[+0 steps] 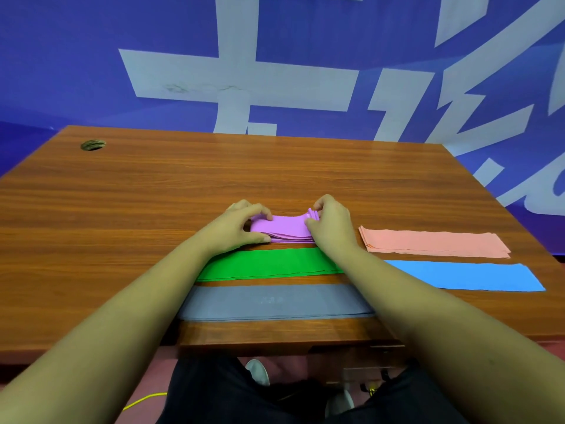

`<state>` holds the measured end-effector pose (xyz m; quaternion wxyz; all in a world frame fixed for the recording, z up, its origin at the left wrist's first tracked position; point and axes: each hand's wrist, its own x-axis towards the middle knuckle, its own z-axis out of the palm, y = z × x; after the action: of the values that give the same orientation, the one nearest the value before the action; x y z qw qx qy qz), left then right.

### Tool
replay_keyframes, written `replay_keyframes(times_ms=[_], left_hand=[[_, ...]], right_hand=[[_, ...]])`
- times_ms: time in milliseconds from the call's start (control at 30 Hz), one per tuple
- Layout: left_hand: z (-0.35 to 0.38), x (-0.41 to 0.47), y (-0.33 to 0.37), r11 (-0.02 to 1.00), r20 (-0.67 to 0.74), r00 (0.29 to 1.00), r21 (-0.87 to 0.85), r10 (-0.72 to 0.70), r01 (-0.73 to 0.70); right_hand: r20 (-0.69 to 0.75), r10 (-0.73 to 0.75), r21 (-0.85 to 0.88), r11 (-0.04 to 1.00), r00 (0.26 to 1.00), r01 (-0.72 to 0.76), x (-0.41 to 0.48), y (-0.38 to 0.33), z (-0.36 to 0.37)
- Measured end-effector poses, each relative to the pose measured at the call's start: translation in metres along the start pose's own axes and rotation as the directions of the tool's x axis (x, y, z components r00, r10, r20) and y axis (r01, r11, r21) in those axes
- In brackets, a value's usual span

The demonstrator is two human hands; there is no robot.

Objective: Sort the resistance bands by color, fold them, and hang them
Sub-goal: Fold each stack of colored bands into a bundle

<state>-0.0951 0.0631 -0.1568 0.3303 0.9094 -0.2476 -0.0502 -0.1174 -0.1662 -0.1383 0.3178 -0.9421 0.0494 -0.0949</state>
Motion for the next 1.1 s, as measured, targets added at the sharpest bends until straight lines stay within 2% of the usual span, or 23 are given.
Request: replay_keyframes(times_ms=[133,267,400,467,600,633,733,800,867,1000,1100], left_hand=[[0.003,-0.003,0.000,0.999,0.001,1.000,0.032,0.003,-0.003],[-0.003,-0.005,0.002,0.998,0.030,1.000,0.059,0.002,-0.004],[-0.006,-0.006,0.003,0.999,0.057,0.998,0.032,-0.001,-0.001],[-0.005,-0.005,0.000,1.000,0.058,0.998,0.024,-0.008,0.007],[-0.001,-0.002,0.002,0.987,0.021,1.000,0.161,-0.004,0.001],[-0.001,-0.004,0.004,0.990,0.009,1.000,0.140,0.004,-0.006],[-0.008,-0.016,0.010,0.995,-0.074,0.997,-0.093,0.031,-0.037],[-0.016,-0.027,0.012,0.991,-0.141,0.990,-0.127,0.027,-0.045],[-0.024,-0.041,0.013,0.996,-0.178,0.984,-0.090,-0.018,0.002],[-0.035,-0.071,0.006,0.984,-0.234,0.957,0.009,-0.171,0.178],[-0.038,-0.092,-0.002,0.932,-0.240,0.913,0.070,-0.329,0.355]], right_hand=[[0.051,-0.182,-0.137,0.973,0.982,0.187,-0.004,0.008,0.004],[-0.011,-0.310,-0.338,0.896,0.951,0.289,-0.003,0.015,0.002],[0.150,-0.403,-0.418,0.801,0.903,0.428,0.000,0.016,-0.005],[0.156,-0.412,-0.430,0.790,0.898,0.437,-0.001,0.018,-0.004],[0.108,-0.385,-0.425,0.816,0.917,0.392,-0.005,0.017,-0.001],[0.089,-0.386,-0.441,0.811,0.918,0.384,-0.006,0.015,0.000],[0.018,-0.386,-0.470,0.811,0.923,0.348,-0.012,0.008,-0.003],[0.010,-0.394,-0.436,0.826,0.919,0.359,-0.018,0.000,-0.007],[0.057,-0.424,-0.348,0.840,0.904,0.416,-0.027,-0.011,-0.009],[0.212,-0.526,-0.095,0.828,0.824,0.553,-0.054,-0.031,-0.007],[0.294,-0.579,-0.024,0.791,0.761,0.611,-0.073,-0.037,0.004]])
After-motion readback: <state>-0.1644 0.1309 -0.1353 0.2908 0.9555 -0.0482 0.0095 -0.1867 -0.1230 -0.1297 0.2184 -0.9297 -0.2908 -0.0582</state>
